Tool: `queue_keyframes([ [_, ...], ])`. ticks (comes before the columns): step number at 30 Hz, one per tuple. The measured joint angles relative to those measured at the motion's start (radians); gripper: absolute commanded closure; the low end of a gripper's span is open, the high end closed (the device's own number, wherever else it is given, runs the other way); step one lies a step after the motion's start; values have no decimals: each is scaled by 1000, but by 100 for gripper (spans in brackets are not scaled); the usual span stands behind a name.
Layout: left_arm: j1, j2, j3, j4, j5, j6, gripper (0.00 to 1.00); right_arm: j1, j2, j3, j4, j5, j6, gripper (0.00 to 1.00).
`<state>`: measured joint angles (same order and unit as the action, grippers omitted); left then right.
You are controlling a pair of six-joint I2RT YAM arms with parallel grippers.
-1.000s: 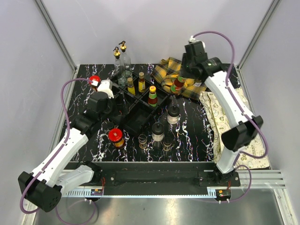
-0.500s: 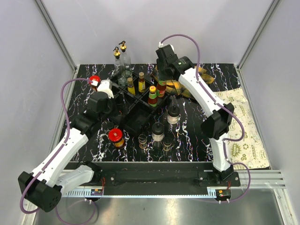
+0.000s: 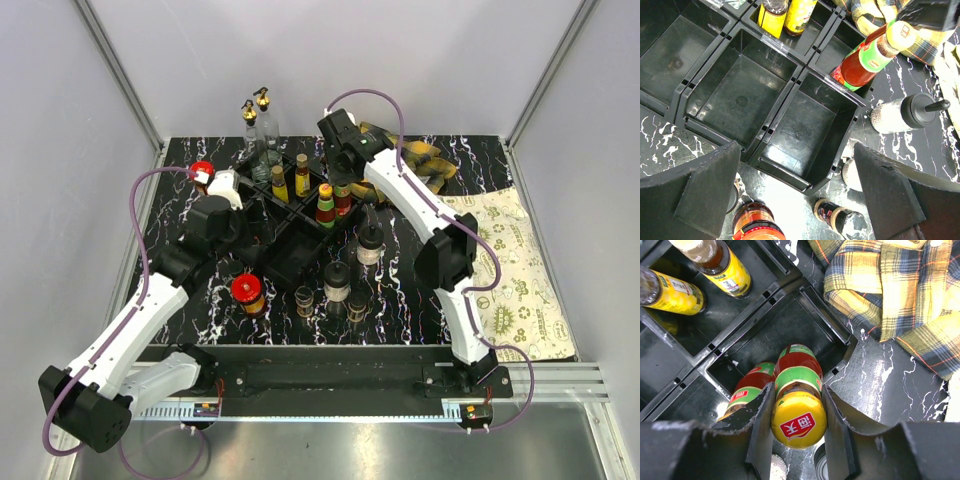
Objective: Organize the condiment bottles
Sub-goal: Place the bottle in the storage box.
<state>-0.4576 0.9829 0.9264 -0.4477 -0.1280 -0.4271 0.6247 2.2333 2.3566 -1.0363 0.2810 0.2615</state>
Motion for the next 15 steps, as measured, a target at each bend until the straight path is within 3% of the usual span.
queue_keyframes([
  [4, 0, 0, 0, 0, 0, 0, 1, 8, 23, 7, 0, 23, -5, 100],
  [7, 0, 1, 0, 0, 0, 0, 1, 14, 36, 8, 3, 37, -5, 94],
  [15, 0, 1, 0, 0, 0, 0, 1, 30, 44, 8, 10, 77, -5, 59],
])
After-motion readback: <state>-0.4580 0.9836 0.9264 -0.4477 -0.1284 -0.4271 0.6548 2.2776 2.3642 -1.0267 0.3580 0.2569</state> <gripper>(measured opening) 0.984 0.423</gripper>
